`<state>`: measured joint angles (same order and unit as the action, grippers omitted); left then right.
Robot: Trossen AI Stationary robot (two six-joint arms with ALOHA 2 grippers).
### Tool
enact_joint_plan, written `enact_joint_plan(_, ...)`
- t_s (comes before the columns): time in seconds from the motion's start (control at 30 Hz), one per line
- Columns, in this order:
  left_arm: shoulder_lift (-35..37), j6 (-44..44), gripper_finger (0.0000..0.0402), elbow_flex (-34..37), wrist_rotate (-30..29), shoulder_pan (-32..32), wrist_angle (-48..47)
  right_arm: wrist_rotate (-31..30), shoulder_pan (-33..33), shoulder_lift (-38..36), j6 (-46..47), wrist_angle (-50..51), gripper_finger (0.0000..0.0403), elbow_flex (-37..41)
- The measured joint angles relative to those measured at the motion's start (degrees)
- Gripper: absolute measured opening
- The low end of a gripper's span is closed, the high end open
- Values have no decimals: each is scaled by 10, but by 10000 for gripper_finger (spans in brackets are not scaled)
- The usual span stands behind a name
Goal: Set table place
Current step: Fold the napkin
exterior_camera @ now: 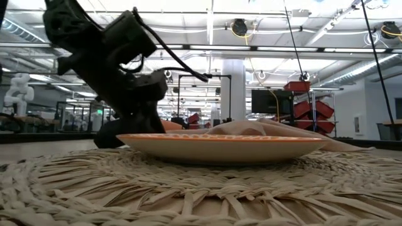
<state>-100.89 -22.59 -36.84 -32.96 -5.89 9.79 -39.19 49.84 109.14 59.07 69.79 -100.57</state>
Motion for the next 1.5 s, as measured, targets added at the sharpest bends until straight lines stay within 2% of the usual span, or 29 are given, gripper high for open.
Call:
enact_joint_plan(0.13, -2, 22, 102, -12, 27, 7, -34, 2, 0, 0, 0, -8, 151, 0)
enact_joint_plan(0.3, -2, 55, 102, -12, 1, 17, -38, 2, 0, 0, -1, -11, 151, 0)
enact_joint_plan(0.43, -3, 87, 102, -11, -42, 24, -29, 1, 0, 0, -2, -15, 151, 0)
enact_joint_plan(0.67, -3, 118, 102, -11, -71, 28, -13, 2, -2, 0, -11, -19, 151, 0)
enact_joint_plan(0.87, -5, 132, 102, -10, -44, 19, 48, 3, -3, 0, -15, -24, 151, 0)
enact_joint_plan(1.03, -6, 172, 102, -17, -10, 16, 51, 3, -3, 0, -15, -24, 151, 0)
enact_joint_plan(1.27, -5, 206, 102, -17, -69, 16, 35, 3, -3, 0, -19, -23, 151, 0)
enact_joint_plan(1.5, -4, 207, 102, -18, -156, 9, 29, 3, -3, 0, -19, -24, 151, 0)
